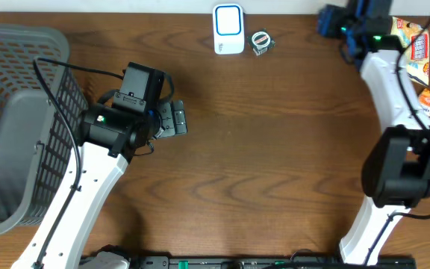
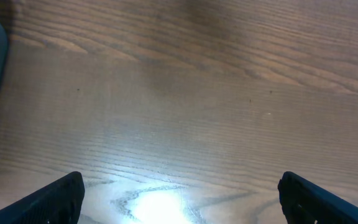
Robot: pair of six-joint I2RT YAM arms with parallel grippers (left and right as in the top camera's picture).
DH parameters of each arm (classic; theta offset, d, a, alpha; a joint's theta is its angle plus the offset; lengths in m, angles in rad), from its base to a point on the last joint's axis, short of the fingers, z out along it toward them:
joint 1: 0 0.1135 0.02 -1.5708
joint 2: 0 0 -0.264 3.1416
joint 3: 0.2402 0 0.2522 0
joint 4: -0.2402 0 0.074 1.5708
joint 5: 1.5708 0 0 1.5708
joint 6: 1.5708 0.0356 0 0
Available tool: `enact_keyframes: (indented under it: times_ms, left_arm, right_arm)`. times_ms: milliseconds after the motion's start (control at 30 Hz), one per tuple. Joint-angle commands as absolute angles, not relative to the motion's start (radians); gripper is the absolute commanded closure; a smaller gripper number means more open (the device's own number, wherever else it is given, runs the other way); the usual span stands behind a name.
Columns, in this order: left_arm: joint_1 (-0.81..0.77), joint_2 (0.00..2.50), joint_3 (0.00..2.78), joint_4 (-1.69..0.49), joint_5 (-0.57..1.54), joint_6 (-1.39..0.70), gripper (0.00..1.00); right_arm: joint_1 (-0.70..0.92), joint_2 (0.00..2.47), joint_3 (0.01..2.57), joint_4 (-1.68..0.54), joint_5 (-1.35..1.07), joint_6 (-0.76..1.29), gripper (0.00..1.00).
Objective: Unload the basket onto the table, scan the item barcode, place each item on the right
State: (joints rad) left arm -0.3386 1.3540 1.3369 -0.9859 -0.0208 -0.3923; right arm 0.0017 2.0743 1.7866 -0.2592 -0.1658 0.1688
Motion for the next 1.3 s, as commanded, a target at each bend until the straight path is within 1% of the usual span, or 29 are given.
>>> enact_keyframes:
  times_ms: [0,133,167,200,233,267,300,367,467,633,833,1000,1133,1267]
  left_arm:
    - [-0.342,1.352,1.352,-0.987,-0.016,-0.387,0.02]
    - [-0.342,1.352,1.352,-0.987,-0.016,-0.387,0.02]
    - [-0.342,1.352,1.352,-0.987,-0.016,-0.387,0.02]
    - [-0.342,1.352,1.352,-0.987,-0.016,-0.387,0.02]
    - [-0.342,1.352,1.352,-0.987,-0.016,-0.387,0.02]
    - [-0.342,1.352,1.352,-0.987,-0.016,-0.387,0.02]
    - [-0.342,1.352,1.352,-0.987,-0.016,-0.387,0.02]
    - [-0.342,1.352,1.352,-0.987,-0.016,-0.387,0.02]
    - [-0.343,1.352,1.352,-0.987,-0.016,-0.387,0.02]
    - [-0.342,1.352,1.352,-0.987,-0.016,-0.387,0.02]
    - [-0.342,1.352,1.352,-0.987,-0.016,-0.387,0.02]
    - [-0.342,1.352,1.352,-0.987,-0.016,-0.387,0.02]
    - [-0.342,1.352,1.352,-0.987,-0.016,-0.387,0.03]
    - [-0.342,1.352,1.352,-0.987,-0.016,-0.387,0.02]
  right_arm:
    - [0.098,2.151,1.786,-0.195,-0.245,0.171,0.38]
    - [0.161,2.233,1.787,-0.11,-0.232,0.17,0.38]
    - [0.172,2.258,1.789,-0.083,-0.216,0.171,0.44]
    - [0.178,2.274,1.792,-0.066,-0.205,0.171,0.55]
    - [0.185,2.296,1.797,-0.045,-0.19,0.173,0.68]
    - [0.191,2.317,1.804,-0.025,-0.182,0.186,0.8]
    - [0.192,2.333,1.811,-0.01,-0.183,0.199,0.87]
    - [0.194,2.366,1.83,0.016,-0.182,0.236,0.98]
    - [0.191,2.407,1.839,0.076,-0.183,0.286,0.99]
    - [0.191,2.474,1.839,0.172,-0.198,0.306,0.99]
    - [0.189,2.523,1.839,0.173,-0.197,0.347,0.99]
    - [0.187,2.531,1.839,0.115,-0.178,0.294,0.99]
    - [0.17,2.53,1.857,-0.018,-0.059,0.272,0.99]
    - [0.137,2.527,1.914,-0.189,-0.018,0.225,0.99]
